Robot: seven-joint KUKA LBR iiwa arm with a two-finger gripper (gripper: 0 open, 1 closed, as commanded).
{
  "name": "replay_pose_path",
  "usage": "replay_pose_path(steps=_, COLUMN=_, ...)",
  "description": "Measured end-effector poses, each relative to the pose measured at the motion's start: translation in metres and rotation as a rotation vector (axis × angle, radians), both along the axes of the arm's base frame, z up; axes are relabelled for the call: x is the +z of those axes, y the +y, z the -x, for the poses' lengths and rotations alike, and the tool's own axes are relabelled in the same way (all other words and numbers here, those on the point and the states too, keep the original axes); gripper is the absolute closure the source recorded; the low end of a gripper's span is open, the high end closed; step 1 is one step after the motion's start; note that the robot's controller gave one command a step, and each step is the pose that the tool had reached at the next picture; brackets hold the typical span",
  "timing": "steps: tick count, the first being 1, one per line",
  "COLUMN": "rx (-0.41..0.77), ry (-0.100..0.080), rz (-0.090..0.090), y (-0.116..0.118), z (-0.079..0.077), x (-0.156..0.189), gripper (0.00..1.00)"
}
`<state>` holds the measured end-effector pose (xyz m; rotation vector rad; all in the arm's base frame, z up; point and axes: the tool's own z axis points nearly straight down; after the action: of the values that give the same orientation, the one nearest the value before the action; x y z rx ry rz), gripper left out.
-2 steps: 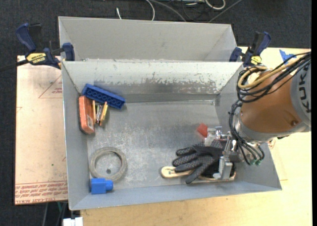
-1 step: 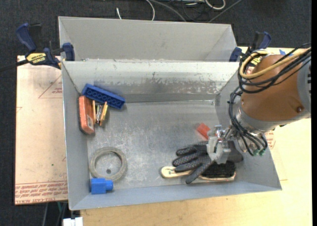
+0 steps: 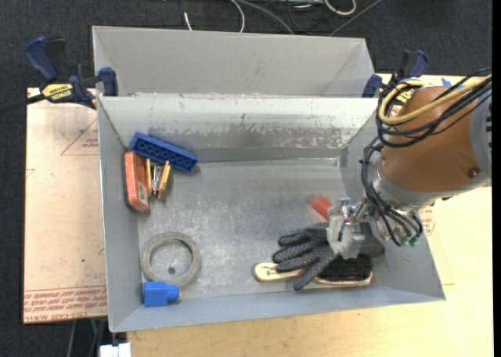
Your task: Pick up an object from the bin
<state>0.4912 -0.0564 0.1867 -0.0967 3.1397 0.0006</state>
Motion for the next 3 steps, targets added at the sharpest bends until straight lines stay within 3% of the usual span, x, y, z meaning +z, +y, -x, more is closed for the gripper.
replay_pose_path(steps=1, rx=0.004, ry=0.003, rz=-0.001, y=-0.016, z=0.004, x=-0.074, gripper=1.0)
replay_pose_path(steps=2, rx=0.01, ry=-0.018, rz=0.001, y=-0.007, z=-0.022, x=-0.092, gripper=0.0)
replay_pose_path(steps=3, rx=0.009, ry=-0.017, rz=0.001, y=-0.007, z=-0.022, x=-0.092, gripper=0.0)
